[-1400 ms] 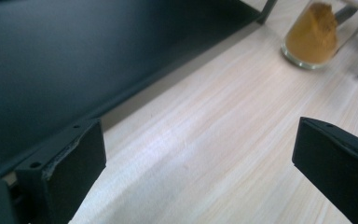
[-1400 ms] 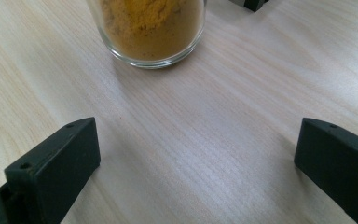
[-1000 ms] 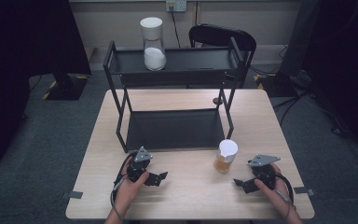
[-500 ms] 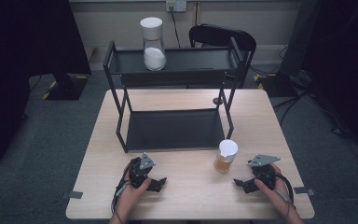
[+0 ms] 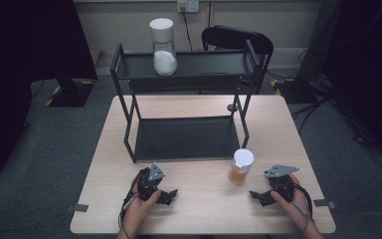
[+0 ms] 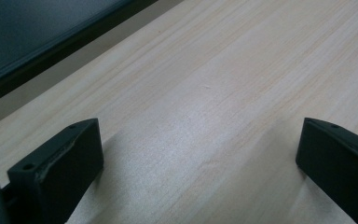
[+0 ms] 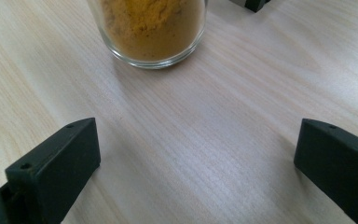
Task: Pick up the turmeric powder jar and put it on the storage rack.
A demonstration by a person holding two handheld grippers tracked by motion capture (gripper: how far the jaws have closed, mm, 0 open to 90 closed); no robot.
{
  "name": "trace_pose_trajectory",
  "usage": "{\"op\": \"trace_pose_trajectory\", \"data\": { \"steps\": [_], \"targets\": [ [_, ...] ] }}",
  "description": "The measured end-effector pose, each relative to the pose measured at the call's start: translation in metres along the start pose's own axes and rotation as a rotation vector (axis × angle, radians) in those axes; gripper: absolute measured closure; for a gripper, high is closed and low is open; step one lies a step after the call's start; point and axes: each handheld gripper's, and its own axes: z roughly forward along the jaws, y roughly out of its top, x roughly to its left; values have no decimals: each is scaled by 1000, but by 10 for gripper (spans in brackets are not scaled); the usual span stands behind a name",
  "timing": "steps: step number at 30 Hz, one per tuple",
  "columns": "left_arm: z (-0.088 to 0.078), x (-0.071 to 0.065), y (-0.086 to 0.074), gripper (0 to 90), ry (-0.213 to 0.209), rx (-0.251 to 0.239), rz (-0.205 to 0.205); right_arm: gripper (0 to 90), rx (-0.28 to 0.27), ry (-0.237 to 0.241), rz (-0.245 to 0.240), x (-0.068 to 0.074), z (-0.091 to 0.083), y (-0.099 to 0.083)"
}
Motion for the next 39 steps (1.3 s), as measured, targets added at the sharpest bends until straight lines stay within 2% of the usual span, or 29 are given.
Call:
{"op": "trace_pose_trajectory", "data": {
  "steps": [4, 7, 15, 19, 23, 27, 32, 35, 39],
  "targets": [
    [0, 0, 0, 1, 0, 0, 0, 12, -3, -18, -24, 3, -1, 6],
    [0, 0, 0, 1, 0, 0, 0, 12, -21, 9, -7, -2, -3, 13],
    [0, 0, 0, 1, 0, -1, 0, 9, -39, 22, -4, 0, 5, 32],
    [0, 0, 0, 1, 0, -1, 0, 10, -62, 48, 4, 0, 9, 38],
    [0, 0, 0, 1, 0, -1, 0, 55, -78, 58, -5, 1, 14, 44],
    [0, 0, 0, 1, 0, -1, 0, 135, -138, 83, 13, -4, 18, 41],
    [0, 0, 0, 1, 0, -1, 0, 274, -183, 112, -2, -7, 19, 41],
    [0, 0, 0, 1, 0, -1, 0, 296, -187, 101, -29, -3, 19, 44],
    [0, 0, 0, 1, 0, 0, 0, 301, -180, 105, -31, -5, 19, 48]
  ]
}}
